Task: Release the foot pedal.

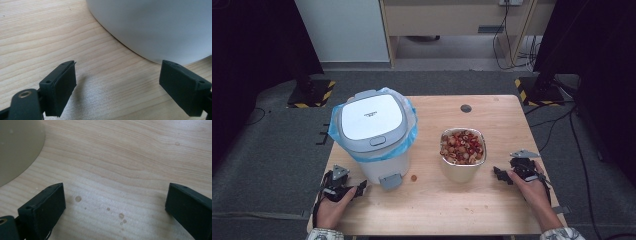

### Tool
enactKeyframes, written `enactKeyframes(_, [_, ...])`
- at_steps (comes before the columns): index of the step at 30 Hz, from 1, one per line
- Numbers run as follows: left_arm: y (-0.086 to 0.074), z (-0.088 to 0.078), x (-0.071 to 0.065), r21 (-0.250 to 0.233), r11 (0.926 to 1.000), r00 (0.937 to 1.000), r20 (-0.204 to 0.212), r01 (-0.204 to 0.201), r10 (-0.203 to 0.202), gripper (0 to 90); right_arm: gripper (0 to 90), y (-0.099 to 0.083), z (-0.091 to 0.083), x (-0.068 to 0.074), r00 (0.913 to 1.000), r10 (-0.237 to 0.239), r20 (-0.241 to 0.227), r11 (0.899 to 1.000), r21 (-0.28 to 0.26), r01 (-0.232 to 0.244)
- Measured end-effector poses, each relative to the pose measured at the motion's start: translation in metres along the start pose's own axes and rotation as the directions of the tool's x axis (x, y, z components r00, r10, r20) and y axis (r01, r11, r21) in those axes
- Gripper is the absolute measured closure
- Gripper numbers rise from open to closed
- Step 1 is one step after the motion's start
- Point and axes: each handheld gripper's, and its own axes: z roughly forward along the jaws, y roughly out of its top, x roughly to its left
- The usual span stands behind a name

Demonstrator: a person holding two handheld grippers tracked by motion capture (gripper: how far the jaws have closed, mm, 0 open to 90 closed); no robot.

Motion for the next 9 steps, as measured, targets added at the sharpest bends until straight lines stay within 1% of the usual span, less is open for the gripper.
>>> enactKeyframes(4, [-0.0008, 0.0014, -0.0003, 0.012, 0.9999, 1.0, 0.003, 0.0, -0.001, 11.9, 2.9, -0.0042, -0.0044, 0.0018, 0.9999, -0.008, -0.009, 1.0, 0.001, 0.008])
enactKeyframes(8, [-0.001, 0.003, -0.0011, 0.021, 0.9998, 1.0, 0.008, -0.005, 0.005, 11.3, 1.7, -0.004, -0.0038, 0.0016, 0.9999, -0.014, -0.01, 1.0, 0.003, 0.014])
enactKeyframes(9, [-0.001, 0.0034, -0.001, 0.022, 0.9997, 1.0, 0.006, -0.007, 0.007, 11.2, 1.4, -0.0037, -0.0036, 0.0021, 0.9999, -0.009, -0.011, 1.0, 0.006, 0.009])
